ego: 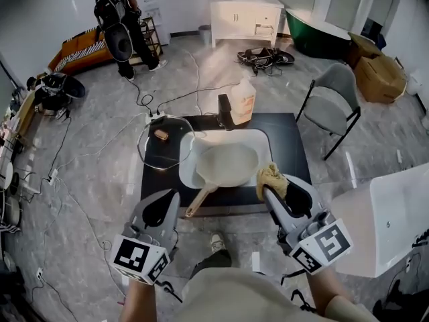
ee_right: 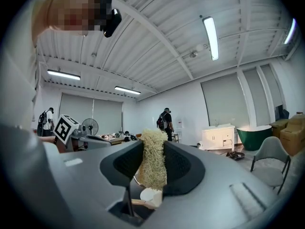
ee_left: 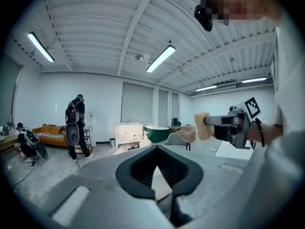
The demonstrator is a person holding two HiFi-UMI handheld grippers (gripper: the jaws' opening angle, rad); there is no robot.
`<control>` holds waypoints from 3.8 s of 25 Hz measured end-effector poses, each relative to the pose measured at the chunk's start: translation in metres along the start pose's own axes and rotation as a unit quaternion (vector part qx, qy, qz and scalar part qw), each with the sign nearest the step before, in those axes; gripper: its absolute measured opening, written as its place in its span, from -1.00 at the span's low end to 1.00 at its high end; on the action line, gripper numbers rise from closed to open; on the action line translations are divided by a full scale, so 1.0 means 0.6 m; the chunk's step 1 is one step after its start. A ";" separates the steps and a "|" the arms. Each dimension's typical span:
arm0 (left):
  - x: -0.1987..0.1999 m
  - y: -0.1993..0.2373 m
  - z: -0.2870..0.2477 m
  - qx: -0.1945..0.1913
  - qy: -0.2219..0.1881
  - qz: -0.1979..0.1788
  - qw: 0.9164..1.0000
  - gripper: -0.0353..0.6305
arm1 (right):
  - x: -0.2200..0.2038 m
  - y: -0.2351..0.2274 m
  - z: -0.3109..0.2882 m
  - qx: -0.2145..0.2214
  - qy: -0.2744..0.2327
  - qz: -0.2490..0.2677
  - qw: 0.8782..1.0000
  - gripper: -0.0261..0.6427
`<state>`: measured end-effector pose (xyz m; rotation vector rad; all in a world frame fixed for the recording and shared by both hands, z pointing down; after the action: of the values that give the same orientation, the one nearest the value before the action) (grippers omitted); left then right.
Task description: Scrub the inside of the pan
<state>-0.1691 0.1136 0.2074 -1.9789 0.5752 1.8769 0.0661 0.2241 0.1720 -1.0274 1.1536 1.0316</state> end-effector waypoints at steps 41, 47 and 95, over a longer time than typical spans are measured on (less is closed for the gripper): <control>-0.094 0.087 -0.219 0.063 0.173 0.002 0.983 -0.32 | -0.135 -0.232 -0.289 0.135 0.089 -0.056 0.985 -0.52; -0.133 0.092 -0.242 0.078 0.227 0.001 0.971 -0.15 | -0.176 -0.272 -0.307 0.154 0.114 -0.074 0.979 -0.52; -0.569 0.027 -0.248 -0.124 0.616 0.116 0.769 -0.11 | -0.555 -0.230 -0.334 0.341 0.391 -0.072 0.852 -0.52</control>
<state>-0.0638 0.0401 0.5575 -3.2959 0.9192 0.4369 0.1238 -0.0307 0.4909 -0.9258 1.8820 -0.0181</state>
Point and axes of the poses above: the fingertips, and each gripper's own axes: z backward along the fingers, y to its left, x out of its top, the point moved 6 cm from there along z, backward along the fingers, and after that the axes turned 9 degrees about -y, right-handed, at the moved point
